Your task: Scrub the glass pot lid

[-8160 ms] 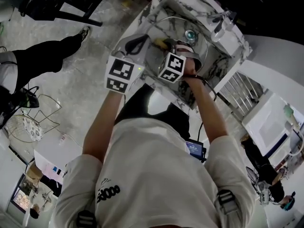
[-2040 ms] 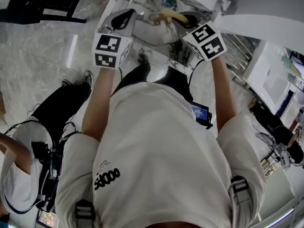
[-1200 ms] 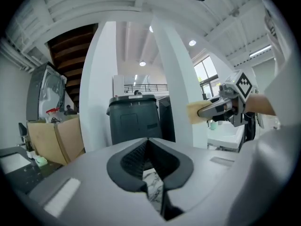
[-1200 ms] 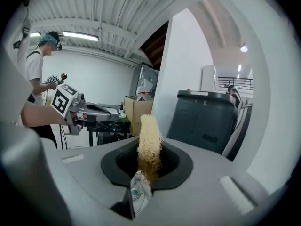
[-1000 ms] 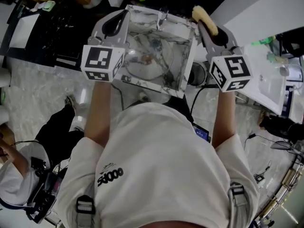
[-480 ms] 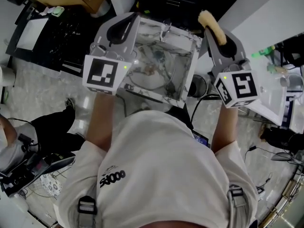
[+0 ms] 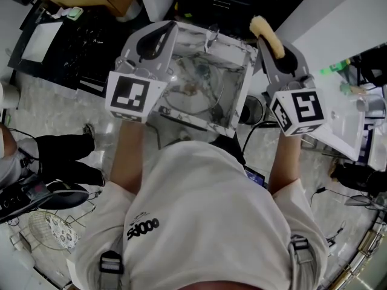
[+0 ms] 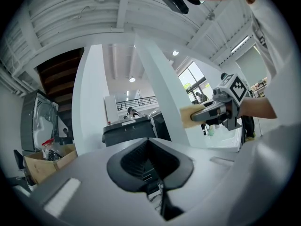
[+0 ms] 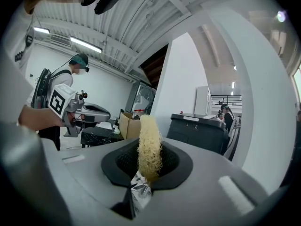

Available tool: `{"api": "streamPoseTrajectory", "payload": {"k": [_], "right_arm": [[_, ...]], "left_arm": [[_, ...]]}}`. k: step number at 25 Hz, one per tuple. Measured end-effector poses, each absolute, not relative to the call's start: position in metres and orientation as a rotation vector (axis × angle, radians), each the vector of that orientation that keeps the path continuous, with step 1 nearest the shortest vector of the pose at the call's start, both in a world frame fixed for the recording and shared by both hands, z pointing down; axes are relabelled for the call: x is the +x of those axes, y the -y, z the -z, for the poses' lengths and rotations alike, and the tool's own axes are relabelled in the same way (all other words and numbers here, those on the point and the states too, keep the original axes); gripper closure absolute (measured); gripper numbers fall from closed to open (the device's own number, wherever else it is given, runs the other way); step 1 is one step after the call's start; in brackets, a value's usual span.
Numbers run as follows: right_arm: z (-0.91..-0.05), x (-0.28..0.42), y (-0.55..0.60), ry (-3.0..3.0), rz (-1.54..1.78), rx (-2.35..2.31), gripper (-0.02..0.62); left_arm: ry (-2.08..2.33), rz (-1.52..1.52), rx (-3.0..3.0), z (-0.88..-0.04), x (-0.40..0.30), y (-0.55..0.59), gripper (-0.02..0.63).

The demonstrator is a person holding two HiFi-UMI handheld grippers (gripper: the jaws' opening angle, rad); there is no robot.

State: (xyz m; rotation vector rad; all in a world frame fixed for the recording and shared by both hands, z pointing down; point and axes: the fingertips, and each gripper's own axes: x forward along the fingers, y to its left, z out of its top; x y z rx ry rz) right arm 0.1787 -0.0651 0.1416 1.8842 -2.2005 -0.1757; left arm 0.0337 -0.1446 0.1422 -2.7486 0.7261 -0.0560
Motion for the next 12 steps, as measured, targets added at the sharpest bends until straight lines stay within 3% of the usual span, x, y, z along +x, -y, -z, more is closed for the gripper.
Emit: {"api": "streamPoseTrajectory", "payload": {"k": [12], "right_arm": [[-0.1518,0.1720,0.0673,2.236,0.142,1.840,0.555]], "left_arm": [[-0.687,0.091,-2.770,-0.1515,0.0363,0.1402,0.595]]}}
